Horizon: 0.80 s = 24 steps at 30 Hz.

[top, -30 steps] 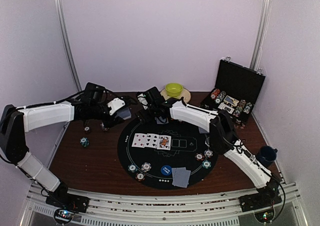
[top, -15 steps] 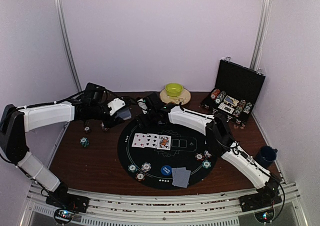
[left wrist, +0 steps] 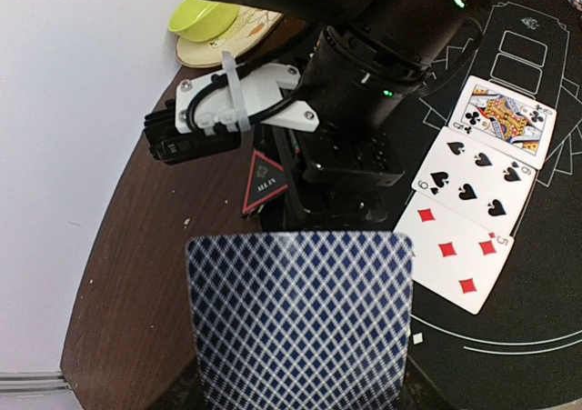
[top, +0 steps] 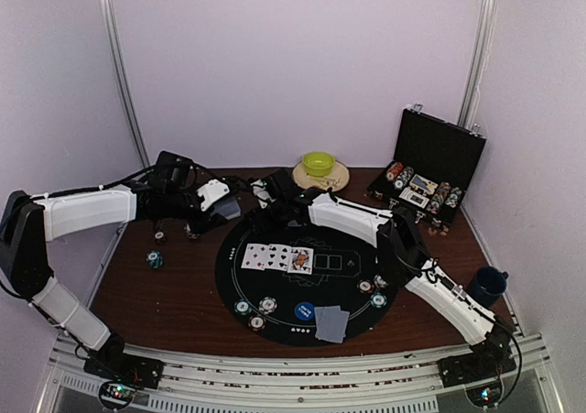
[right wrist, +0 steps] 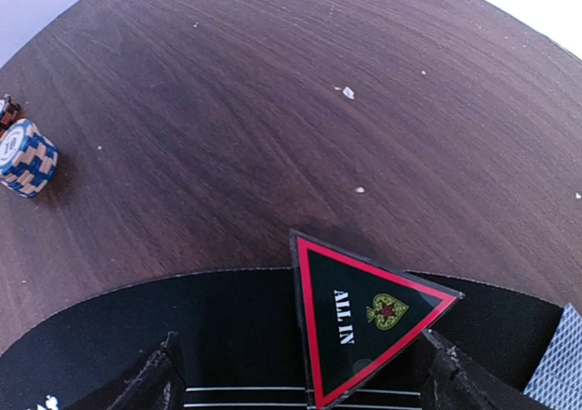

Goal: Distribute texas hold em gaming equipment
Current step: Adjust the all-in button at the center of the board.

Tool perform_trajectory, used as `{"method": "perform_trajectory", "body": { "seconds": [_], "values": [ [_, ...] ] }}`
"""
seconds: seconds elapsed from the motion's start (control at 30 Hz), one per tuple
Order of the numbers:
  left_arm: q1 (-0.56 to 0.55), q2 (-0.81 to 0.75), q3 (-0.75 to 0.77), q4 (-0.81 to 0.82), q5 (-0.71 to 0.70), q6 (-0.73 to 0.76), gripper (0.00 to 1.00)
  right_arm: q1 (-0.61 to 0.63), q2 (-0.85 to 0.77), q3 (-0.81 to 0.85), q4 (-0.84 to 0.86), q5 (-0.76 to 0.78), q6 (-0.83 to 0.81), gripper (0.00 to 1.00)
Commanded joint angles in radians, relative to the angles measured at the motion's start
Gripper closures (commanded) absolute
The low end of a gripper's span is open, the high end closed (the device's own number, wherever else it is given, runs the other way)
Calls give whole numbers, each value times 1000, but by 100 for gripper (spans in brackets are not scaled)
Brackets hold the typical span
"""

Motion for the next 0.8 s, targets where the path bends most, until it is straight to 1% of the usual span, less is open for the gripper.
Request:
{"method": "perform_trajectory", "body": {
  "seconds": [0.0, 0.13, 0.3, 0.37, 0.47, 0.63, 0.77],
  "values": [
    [8, -37, -5, 35, 12, 2, 46, 15, 22, 2, -14, -108, 37, 13],
    [7, -38, -3, 36, 15, 1, 46, 24, 1, -6, -30, -153, 39, 15],
    [9, -45, -7, 38, 15, 3, 46, 32, -28, -27, -53, -275, 38, 18],
    [8, -48, -8, 39, 16, 3, 46, 37, -37, -21, -62, -289, 29, 22],
    [7, -50, -9, 41, 15, 2, 46, 37, -48, 10, -75, -189, 4, 22],
    [8, -49, -11, 44, 12, 3, 46, 33, -59, 39, -69, 27, -46, 13],
    [7, -50, -10, 43, 12, 4, 46, 20, -37, 40, -41, 111, -87, 8]
  ]
}}
